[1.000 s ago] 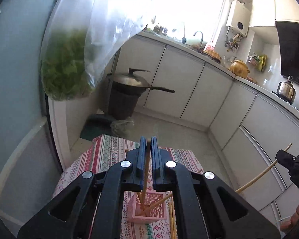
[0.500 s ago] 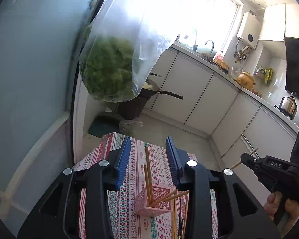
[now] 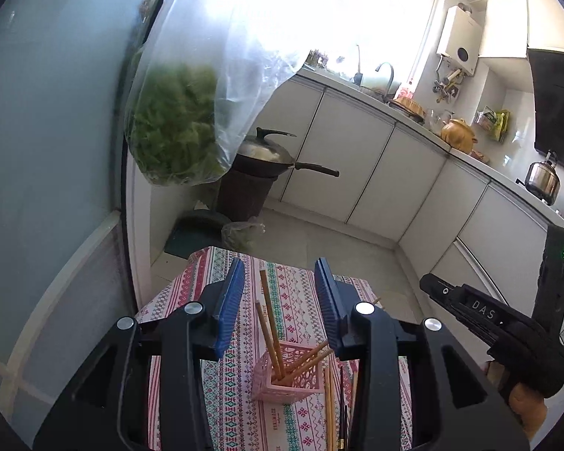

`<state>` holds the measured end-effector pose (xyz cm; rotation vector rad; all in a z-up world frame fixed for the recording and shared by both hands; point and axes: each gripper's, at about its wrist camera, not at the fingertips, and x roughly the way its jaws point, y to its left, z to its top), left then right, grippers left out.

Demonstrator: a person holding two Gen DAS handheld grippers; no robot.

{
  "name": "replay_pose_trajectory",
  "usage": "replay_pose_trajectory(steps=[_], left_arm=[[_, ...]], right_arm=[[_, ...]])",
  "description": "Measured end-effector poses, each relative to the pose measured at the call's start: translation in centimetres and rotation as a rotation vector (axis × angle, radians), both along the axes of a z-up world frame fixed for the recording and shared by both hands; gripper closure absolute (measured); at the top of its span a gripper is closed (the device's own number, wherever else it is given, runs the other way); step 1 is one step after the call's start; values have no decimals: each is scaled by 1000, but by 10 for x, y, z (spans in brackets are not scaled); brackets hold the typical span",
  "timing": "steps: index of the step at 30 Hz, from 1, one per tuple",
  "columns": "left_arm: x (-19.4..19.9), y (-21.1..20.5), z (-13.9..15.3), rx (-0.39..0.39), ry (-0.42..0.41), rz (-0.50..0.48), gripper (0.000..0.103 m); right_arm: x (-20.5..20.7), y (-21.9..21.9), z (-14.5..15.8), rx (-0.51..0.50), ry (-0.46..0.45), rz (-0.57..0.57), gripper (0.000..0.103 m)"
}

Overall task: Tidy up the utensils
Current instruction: 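Drop the chopsticks into the pink holder by opening both tools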

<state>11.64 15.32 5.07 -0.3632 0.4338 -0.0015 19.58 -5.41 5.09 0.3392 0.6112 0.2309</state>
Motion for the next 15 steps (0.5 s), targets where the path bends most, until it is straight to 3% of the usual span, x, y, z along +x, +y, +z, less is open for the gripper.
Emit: replay_pose_trajectory(steps=[2,7,11,15], left_arm=[[-1,-11,2,25,1,-3,63],[-4,-33,0,82,12,-11,54],[-5,-46,-4,120,24,-18,43],[-6,-56,-8,142,32,-21,38]], right_arm=[[-8,-1,2,-41,-15,-9,74],[-29,-8,1,-128,-51,-38,61],[-42,-13,-1,-176,-76,-64,42],[-51,-19,-2,-207,-83,-89,41]])
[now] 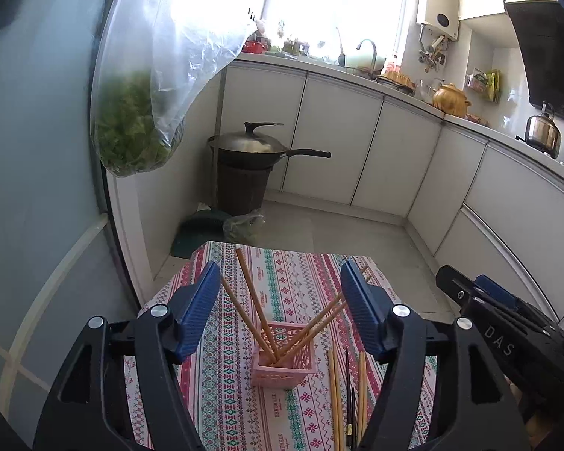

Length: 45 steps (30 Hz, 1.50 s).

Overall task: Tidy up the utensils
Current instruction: 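Lower the left tool onto the chopstick pile and close on one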

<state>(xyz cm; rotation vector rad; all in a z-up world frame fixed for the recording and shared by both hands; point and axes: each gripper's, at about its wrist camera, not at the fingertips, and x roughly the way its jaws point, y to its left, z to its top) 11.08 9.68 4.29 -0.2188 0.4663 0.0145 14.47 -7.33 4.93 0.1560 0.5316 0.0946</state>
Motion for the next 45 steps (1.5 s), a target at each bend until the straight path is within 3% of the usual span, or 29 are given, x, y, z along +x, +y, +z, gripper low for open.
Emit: replay_pose_trajectory(steps=[10,13,19,24,29,34,37,42,45], left_arm=[[-3,-10,-1,13,-7,11,20],[-3,-12,-2,17,-9,20,8],[0,-18,-1,11,12,17,7],[2,-31,-3,28,36,1,7],[6,-56,-8,52,78,-79,7],[16,-98,-29,64,193,-246,7],[32,-128,-59,68,323,-342,7],[66,-170,-116,85,532,-425,7],[91,-189,-150,85,627,-442,8]], right_arm=[[-3,-19,-3,-24,8,-73,29],[-4,-25,-5,-21,15,-88,23],[-5,-40,-12,1,32,-106,7],[-1,-62,-19,37,72,-119,7],[-4,-95,-26,97,111,-139,7],[-7,-158,-47,230,202,-224,7],[-8,-203,-64,360,265,-301,7],[-11,-245,-77,533,311,-358,7],[-10,-252,-81,565,329,-357,7]])
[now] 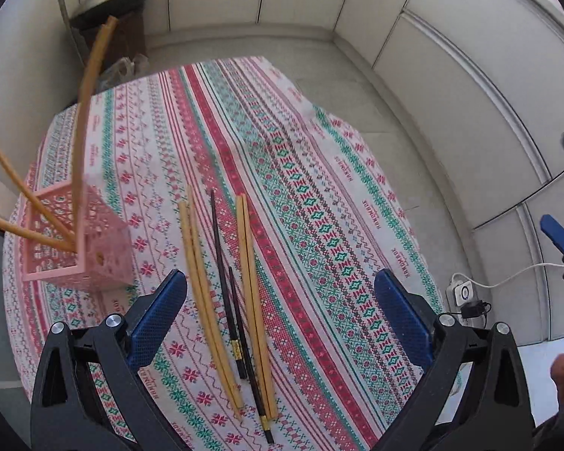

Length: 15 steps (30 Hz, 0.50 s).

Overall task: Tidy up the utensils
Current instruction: 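Lower the left tool onto the chopstick pile and close on one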

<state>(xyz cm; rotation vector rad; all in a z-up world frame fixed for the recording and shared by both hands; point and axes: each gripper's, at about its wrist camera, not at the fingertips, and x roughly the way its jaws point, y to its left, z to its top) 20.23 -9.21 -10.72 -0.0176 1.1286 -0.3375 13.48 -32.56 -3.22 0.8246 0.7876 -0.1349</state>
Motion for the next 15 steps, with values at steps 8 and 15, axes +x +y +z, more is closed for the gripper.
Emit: replay_pose_trajectory(steps=[8,15], left_arm=[[63,-5,-44,21,107,48,52],[86,-9,-64,103,121,36,84]], right_arm=[[11,-18,-29,74,75,32,7],[19,-34,-43,112,107,15,7]])
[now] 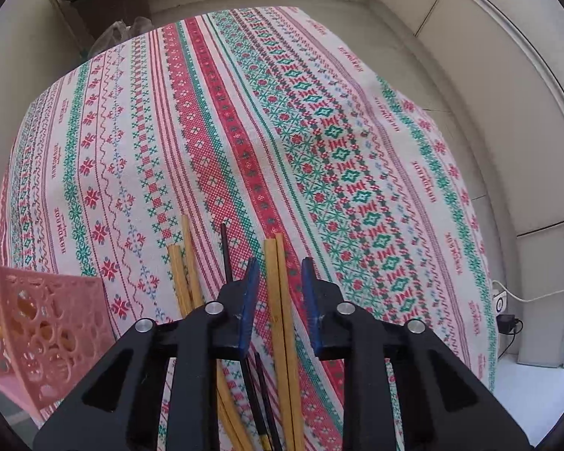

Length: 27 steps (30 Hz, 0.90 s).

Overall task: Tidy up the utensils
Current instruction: 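Lower the left tool onto the chopstick pile and close on one, then lift the chopstick with the left tool while the right lowers to the pile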

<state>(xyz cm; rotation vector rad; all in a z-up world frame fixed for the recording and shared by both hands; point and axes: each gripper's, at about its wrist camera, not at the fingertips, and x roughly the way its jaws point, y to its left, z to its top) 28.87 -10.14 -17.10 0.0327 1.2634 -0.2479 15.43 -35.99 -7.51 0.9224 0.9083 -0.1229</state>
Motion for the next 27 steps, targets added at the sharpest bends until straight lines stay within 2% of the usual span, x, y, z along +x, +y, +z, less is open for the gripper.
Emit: replay_pose_trajectory(steps=[6,13,15,17,21,27], left_arm=[[7,-2,-10,30,15,2,92],[7,1,-22,-25,27,17,91],[2,-1,-23,-2,6,0,93],[-4,-6,-23,-42,12,-9,97],[-20,-15,-6,-59,-44,-42,97],[-57,-8,27,-113,-93,-79,97]], right_arm=[[6,2,-8,13,25,28,7],[6,3,-11,6,35,30,7],[6,3,-13,4,42,31,7],[9,5,-17,0,57,34,7],[15,11,-27,-22,91,41,7],[38,43,-50,-81,153,166,7]])
